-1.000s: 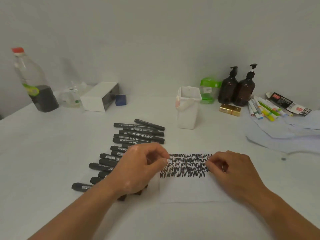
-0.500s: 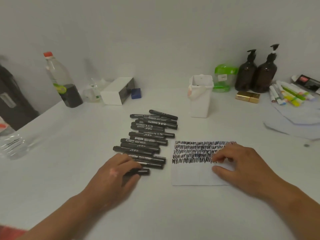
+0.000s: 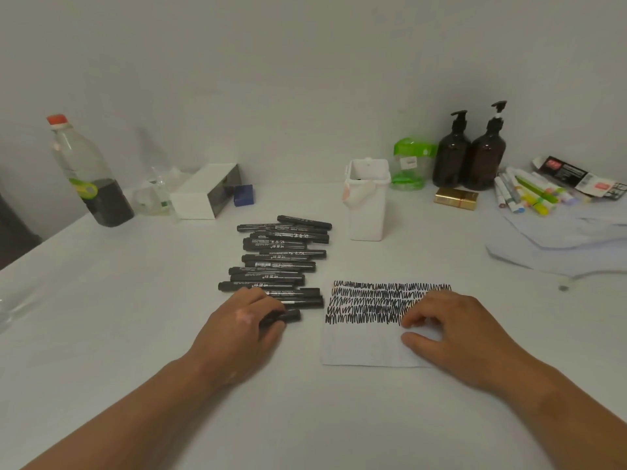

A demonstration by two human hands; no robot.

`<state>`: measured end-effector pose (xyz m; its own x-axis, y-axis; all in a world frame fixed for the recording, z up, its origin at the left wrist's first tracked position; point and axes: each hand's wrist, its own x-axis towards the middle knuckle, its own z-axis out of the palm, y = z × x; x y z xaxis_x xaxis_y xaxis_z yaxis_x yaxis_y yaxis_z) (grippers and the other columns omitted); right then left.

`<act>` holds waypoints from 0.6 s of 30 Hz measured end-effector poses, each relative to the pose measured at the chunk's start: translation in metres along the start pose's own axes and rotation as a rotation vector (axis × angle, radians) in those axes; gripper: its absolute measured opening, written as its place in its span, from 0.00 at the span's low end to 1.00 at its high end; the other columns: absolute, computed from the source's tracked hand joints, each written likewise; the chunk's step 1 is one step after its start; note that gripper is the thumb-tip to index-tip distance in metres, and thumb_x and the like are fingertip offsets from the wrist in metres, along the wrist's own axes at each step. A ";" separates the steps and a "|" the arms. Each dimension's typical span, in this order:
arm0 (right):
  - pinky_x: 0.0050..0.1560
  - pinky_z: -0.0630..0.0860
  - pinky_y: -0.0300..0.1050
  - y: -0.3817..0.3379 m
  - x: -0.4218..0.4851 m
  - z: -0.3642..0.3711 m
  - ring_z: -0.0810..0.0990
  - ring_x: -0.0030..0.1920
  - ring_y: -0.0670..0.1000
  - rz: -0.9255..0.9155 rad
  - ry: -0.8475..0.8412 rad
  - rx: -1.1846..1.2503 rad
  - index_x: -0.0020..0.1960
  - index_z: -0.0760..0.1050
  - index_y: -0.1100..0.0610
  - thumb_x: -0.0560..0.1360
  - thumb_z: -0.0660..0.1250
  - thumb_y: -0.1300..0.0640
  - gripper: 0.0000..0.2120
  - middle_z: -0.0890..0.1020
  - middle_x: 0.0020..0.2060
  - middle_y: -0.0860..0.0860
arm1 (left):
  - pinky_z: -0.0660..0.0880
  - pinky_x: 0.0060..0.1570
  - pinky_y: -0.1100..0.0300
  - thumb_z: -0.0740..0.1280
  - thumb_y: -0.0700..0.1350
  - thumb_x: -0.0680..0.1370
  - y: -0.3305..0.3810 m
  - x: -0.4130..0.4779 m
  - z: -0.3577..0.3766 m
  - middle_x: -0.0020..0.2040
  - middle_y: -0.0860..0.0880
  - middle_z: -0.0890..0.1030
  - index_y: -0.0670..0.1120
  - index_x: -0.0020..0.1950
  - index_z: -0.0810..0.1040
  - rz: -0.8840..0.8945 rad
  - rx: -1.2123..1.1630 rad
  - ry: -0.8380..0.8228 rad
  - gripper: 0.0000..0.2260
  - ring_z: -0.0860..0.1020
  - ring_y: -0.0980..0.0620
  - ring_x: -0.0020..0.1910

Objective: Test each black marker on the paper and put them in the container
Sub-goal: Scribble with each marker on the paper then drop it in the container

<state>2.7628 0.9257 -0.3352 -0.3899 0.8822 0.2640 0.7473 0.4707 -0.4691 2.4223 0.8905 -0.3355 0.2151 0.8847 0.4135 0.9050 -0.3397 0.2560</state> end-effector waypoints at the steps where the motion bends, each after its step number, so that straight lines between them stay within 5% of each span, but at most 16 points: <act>1: 0.51 0.73 0.38 0.000 0.000 -0.001 0.78 0.46 0.40 0.001 0.002 -0.007 0.43 0.84 0.45 0.70 0.79 0.51 0.05 0.81 0.40 0.39 | 0.77 0.46 0.55 0.72 0.46 0.76 0.000 0.003 0.001 0.44 0.55 0.78 0.49 0.52 0.84 -0.001 0.002 0.003 0.06 0.76 0.52 0.46; 13: 0.50 0.73 0.38 -0.012 0.001 -0.003 0.79 0.45 0.41 -0.035 0.105 -0.009 0.43 0.85 0.46 0.72 0.77 0.53 0.03 0.82 0.40 0.39 | 0.75 0.45 0.58 0.72 0.43 0.77 0.007 0.028 0.002 0.43 0.54 0.79 0.47 0.52 0.84 -0.014 -0.038 -0.012 0.05 0.76 0.53 0.43; 18: 0.41 0.70 0.30 -0.037 0.010 -0.007 0.79 0.37 0.40 0.013 0.155 0.246 0.41 0.81 0.41 0.70 0.68 0.40 0.07 0.83 0.38 0.35 | 0.73 0.40 0.72 0.69 0.50 0.79 0.046 0.051 0.000 0.41 0.60 0.82 0.58 0.54 0.81 -0.172 -0.535 -0.003 0.05 0.79 0.62 0.39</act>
<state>2.7356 0.9168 -0.3091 -0.2803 0.8845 0.3729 0.5917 0.4651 -0.6585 2.4745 0.9200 -0.3024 0.0827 0.9425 0.3239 0.6150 -0.3040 0.7276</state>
